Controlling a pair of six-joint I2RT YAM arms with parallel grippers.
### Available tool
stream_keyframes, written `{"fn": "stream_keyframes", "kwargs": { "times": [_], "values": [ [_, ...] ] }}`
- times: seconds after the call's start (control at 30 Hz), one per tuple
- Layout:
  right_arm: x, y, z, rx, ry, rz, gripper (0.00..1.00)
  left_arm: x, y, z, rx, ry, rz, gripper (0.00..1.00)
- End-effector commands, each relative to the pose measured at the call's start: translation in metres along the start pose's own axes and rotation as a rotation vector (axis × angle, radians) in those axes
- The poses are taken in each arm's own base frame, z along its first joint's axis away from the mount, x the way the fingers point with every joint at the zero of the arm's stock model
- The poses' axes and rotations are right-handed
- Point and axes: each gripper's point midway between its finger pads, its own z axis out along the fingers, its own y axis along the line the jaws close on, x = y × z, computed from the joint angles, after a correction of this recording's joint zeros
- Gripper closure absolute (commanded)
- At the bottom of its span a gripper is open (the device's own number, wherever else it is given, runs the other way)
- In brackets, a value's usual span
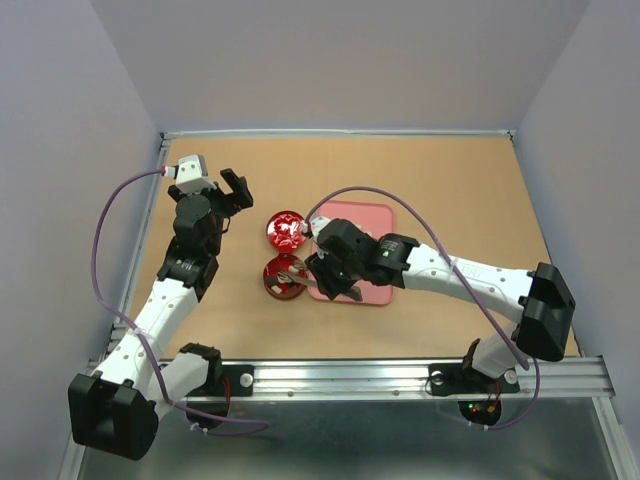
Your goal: Pack the chocolate
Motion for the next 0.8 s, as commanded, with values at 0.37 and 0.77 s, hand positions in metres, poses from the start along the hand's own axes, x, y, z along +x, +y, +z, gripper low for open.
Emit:
{"fn": "stream_keyframes", "kwargs": {
  "times": [0.37,0.77],
  "values": [
    [-0.041,-0.054,-0.05,0.253,-0.251,0.168,0.55,-0.036,-0.013,-0.003,0.031,-0.09,-0.029,0.01],
    [0.001,-0.124,-0.039,0.439,-0.145,0.32,0.55,-0.038,-0.014,-0.004,0.033,-0.093,-0.031,0.01]
  ]
}}
